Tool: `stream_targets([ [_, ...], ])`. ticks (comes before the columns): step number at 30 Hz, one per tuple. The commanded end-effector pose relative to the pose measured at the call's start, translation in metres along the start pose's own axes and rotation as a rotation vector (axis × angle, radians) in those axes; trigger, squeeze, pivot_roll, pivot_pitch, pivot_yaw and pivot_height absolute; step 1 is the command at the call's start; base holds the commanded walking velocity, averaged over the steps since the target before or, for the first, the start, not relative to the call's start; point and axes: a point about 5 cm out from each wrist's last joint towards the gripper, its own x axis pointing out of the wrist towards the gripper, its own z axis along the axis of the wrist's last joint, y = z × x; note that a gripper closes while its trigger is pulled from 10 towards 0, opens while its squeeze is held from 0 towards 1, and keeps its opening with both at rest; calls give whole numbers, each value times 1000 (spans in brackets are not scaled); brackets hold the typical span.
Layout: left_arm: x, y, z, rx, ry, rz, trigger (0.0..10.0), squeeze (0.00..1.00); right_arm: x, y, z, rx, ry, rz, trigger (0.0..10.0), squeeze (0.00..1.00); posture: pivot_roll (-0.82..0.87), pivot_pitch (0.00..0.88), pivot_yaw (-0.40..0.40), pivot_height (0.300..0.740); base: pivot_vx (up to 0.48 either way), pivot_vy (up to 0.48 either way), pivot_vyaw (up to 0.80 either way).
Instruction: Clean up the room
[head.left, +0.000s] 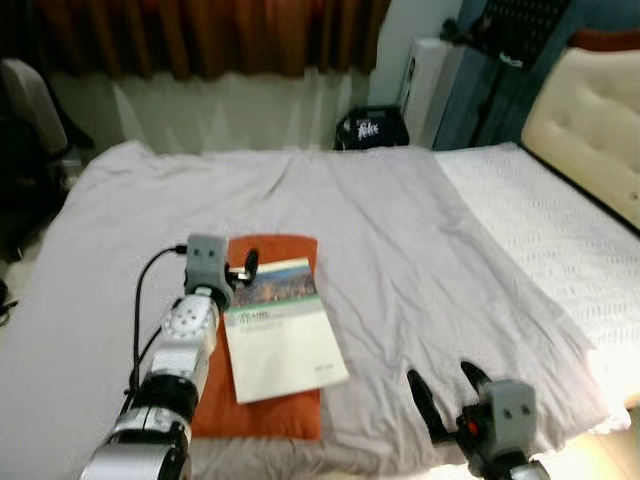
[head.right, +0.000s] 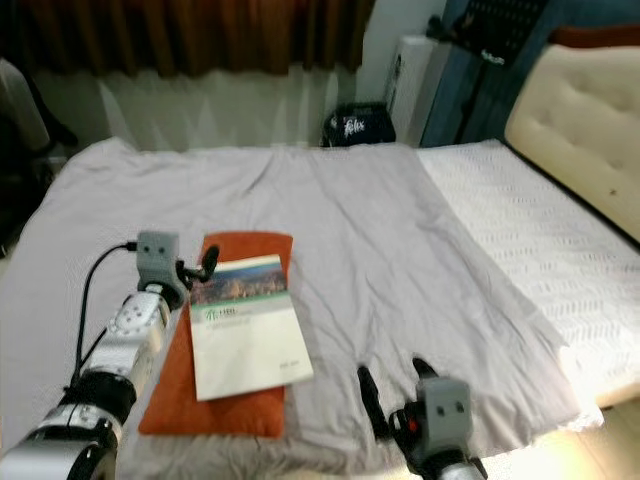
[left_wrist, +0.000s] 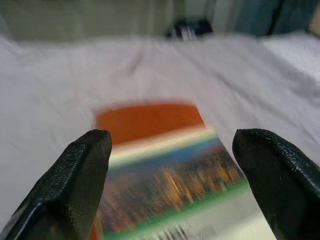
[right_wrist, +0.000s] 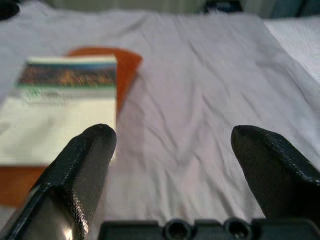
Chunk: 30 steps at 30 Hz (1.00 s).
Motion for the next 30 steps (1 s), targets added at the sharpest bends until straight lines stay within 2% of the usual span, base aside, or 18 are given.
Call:
stream_targets([
  [1, -2, 7, -12, -49, 65, 56, 10000, 0, -9, -1, 12, -24, -12, 10, 10000, 0, -254, 163, -113, 740, 0, 0, 0],
  [2, -2, 7, -12, -49, 65, 56, 10000, 0, -9, -1, 12, -24, -12, 10, 10000, 0, -254, 163, -113, 740, 0, 0, 0],
  [5, -10, 27, -25, -84, 101, 163, 10000, 0, -25, -4, 16, -32, 27, -1, 10000, 0, -294, 216, -135, 740, 0, 0, 0],
  [7, -14, 37, -24, -56, 66, 212, 10000, 0, -33, -3, 17, -34, 51, 0, 10000, 0, -295, 237, -140, 740, 0, 0, 0],
  [8, -14, 37, -24, -56, 66, 212, 10000, 0, -33, -3, 17, -34, 51, 0, 10000, 0, -295, 237, -140, 740, 0, 0, 0],
  [12, -26, 51, -24, 72, -29, 290, 10000, 0, -40, -1, 15, -26, 84, 6, 10000, 0, -281, 247, -142, 740, 0, 0, 0],
  [13, -26, 51, -24, 72, -29, 290, 10000, 0, -40, -1, 15, -26, 84, 6, 10000, 0, -281, 247, -142, 740, 0, 0, 0],
  [14, -33, 52, -34, 63, -19, 298, 10000, 0, -40, 0, 15, -20, 95, 14, 10000, 0, -264, 251, -146, 740, 0, 0, 0],
  [15, -33, 52, -34, 63, -19, 298, 10000, 0, -40, 0, 15, -20, 95, 14, 10000, 0, -264, 251, -146, 740, 0, 0, 0],
  [20, -37, 38, -57, -92, 88, 251, 10000, 0, -37, 2, 14, -17, 112, 41, 10000, 0, -255, 259, -159, 740, 0, 0, 0],
  [25, -35, 36, -57, -104, 94, 284, 10000, 0, -40, 2, 15, -22, 127, 50, 10000, 0, -271, 264, -167, 740, 0, 0, 0],
  [30, -35, 30, -62, -178, 135, 276, 10000, 0, -45, 3, 13, -22, 148, 51, 10000, 0, -275, 261, -165, 740, 0, 0, 0],
])
